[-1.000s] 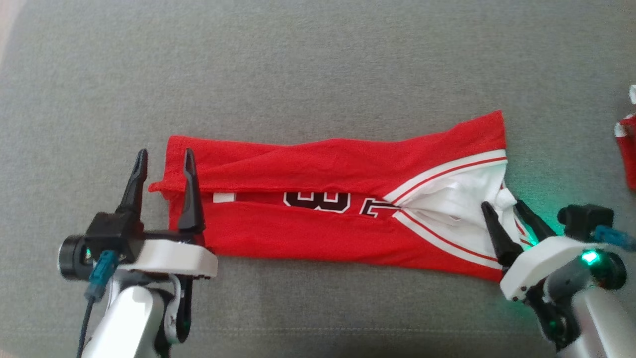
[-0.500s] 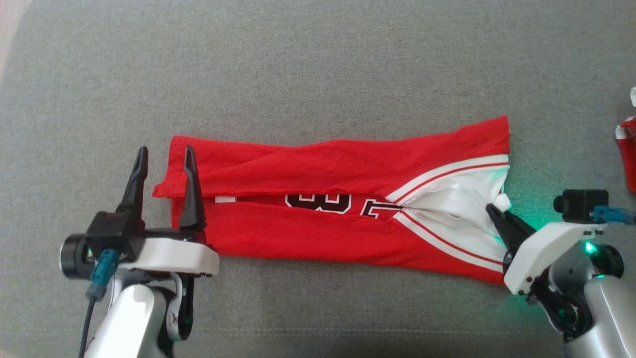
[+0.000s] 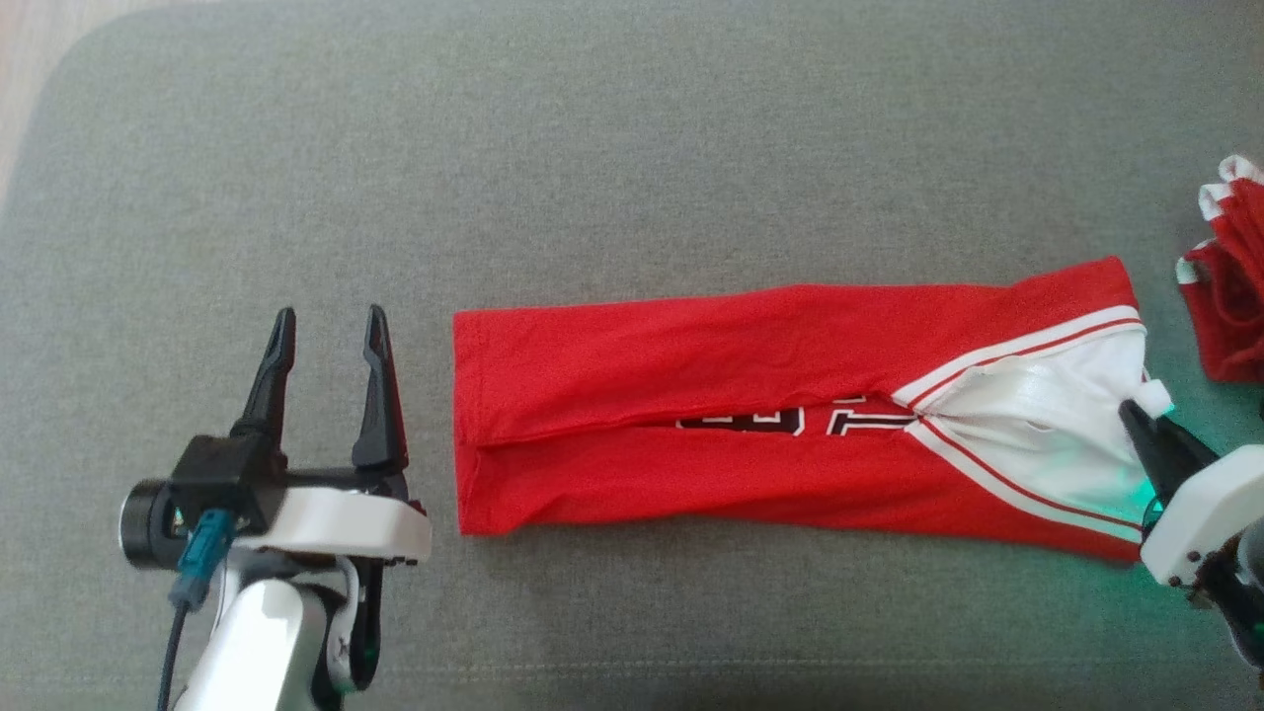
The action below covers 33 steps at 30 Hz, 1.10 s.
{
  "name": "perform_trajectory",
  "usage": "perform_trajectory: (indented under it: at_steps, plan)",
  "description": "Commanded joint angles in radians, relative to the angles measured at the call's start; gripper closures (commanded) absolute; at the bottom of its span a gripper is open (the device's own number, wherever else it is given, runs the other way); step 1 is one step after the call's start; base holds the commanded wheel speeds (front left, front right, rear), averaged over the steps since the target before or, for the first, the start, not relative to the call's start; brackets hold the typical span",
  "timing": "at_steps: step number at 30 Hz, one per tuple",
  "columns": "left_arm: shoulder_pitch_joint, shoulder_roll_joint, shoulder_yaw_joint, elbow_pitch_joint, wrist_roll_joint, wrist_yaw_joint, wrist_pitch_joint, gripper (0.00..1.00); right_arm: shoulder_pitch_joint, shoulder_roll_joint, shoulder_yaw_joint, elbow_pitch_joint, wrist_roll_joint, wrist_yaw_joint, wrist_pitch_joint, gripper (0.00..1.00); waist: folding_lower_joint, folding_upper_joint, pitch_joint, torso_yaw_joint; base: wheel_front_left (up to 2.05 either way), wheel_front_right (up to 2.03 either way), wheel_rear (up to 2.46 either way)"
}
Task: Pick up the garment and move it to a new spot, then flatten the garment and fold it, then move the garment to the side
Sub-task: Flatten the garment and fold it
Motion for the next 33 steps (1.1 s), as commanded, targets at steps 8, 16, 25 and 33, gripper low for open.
perform_trajectory:
  at_steps: [8, 16, 25, 33]
  plan:
    - [0.011, -0.002, 0.053, -0.017, 0.019, -0.012, -0.008, 0.0, -0.045, -0.048, 0.095, -0.184, -0.024, 0.007, 0.034, 1.0, 0.0, 0.0, -0.057, -0.018, 0.0, 0.0, 0.0]
    - [0.011, -0.01, 0.055, -0.006, 0.022, -0.03, -0.008, 0.0, -0.206, 0.055, 0.342, -0.334, -0.008, 0.007, 0.063, 1.0, 0.0, 0.0, -0.075, -0.017, 0.0, 0.0, 0.0]
    - [-0.01, -0.04, 0.039, -0.006, 0.033, -0.042, -0.008, 0.0, -0.308, 0.307, 0.608, -0.109, 0.112, 0.007, -0.035, 1.0, 0.0, 0.0, -0.042, 0.043, 0.0, 0.0, 0.0]
    - [-0.027, -0.056, 0.034, -0.002, 0.043, -0.053, -0.008, 0.0, -0.363, 0.326, 0.741, 0.069, 0.209, 0.007, -0.187, 1.0, 0.0, 0.0, -0.008, 0.077, 0.0, 0.0, 0.0]
